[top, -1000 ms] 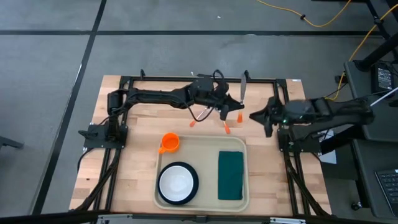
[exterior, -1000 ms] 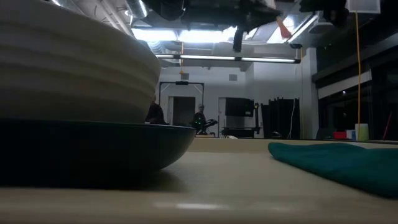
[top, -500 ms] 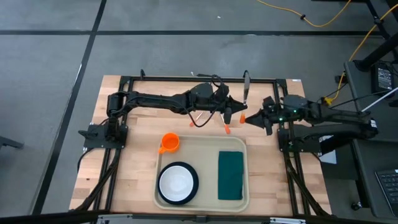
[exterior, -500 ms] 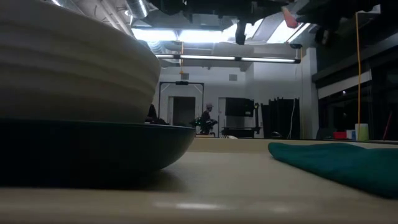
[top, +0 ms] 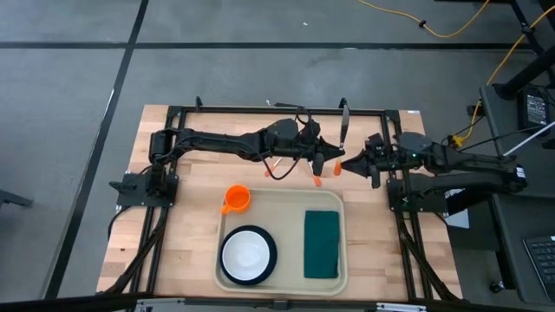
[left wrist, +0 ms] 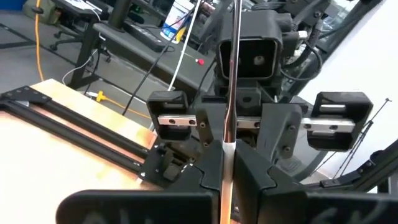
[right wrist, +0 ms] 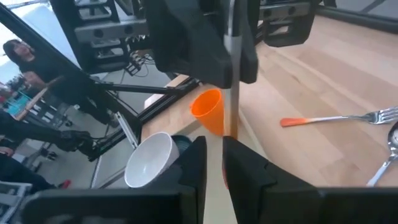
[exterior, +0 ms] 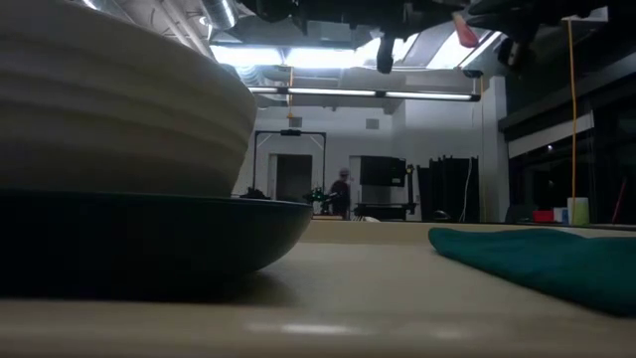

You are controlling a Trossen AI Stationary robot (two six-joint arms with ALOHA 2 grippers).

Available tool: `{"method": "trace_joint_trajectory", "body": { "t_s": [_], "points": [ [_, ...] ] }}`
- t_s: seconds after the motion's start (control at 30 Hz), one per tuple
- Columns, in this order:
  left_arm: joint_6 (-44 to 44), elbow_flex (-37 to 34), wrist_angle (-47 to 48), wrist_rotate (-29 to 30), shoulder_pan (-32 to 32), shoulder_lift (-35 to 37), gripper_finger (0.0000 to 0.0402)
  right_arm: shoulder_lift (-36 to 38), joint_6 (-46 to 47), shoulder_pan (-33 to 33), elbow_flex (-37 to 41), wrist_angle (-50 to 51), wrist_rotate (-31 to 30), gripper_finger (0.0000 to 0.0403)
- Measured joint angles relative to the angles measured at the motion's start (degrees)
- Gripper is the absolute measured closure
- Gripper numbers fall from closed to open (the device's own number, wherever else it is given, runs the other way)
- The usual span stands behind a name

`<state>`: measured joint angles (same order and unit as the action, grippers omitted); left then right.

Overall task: Set up tray
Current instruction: Put the orange knife on the green napkin

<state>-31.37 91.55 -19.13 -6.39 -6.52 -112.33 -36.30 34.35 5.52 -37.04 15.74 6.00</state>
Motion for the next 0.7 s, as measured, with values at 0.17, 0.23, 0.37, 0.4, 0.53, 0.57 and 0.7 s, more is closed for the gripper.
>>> {"method": "trace_joint_trajectory", "body": {
  "t_s": [0.17, 0.23, 0.37, 0.4, 0.53, 0.57, 0.7],
  "points": [
    [-0.2, -0.1, 0.0, 0.0, 0.0, 0.0, 0.0395, -1.7, -1.7, 0.0, 0.0, -1.7, 0.0, 0.0343],
    [-0.3, -0.1, -0.4, 0.1, 0.0, 0.0, 0.0395, -2.2, -2.9, 0.0, 0.0, -3.2, -0.2, 0.0343],
    [-0.5, -0.1, -0.3, 0.3, -0.1, 0.0, 0.0395, -3.4, -3.4, 0.1, 0.0, -4.4, -1.5, 0.0343],
    [-0.5, -0.1, -0.3, 0.3, -0.1, 0.0, 0.0395, -3.7, -3.4, 0.2, 0.0, -4.4, -1.5, 0.0343],
    [-0.5, -0.1, 0.3, 0.3, -0.1, 0.0, 0.0395, -4.8, -3.4, 0.9, 0.0, -4.4, -1.4, 0.0353],
    [-0.5, -0.1, 0.2, 0.4, -0.1, 0.0, 0.0395, -5.0, -3.5, 1.2, 0.0, -4.5, -1.4, 0.0360],
    [-0.5, -0.1, 0.1, 0.4, -0.2, 0.0, 0.0395, -5.5, -4.4, 2.1, 0.0, -4.6, -1.4, 0.0395]
  ]
}}
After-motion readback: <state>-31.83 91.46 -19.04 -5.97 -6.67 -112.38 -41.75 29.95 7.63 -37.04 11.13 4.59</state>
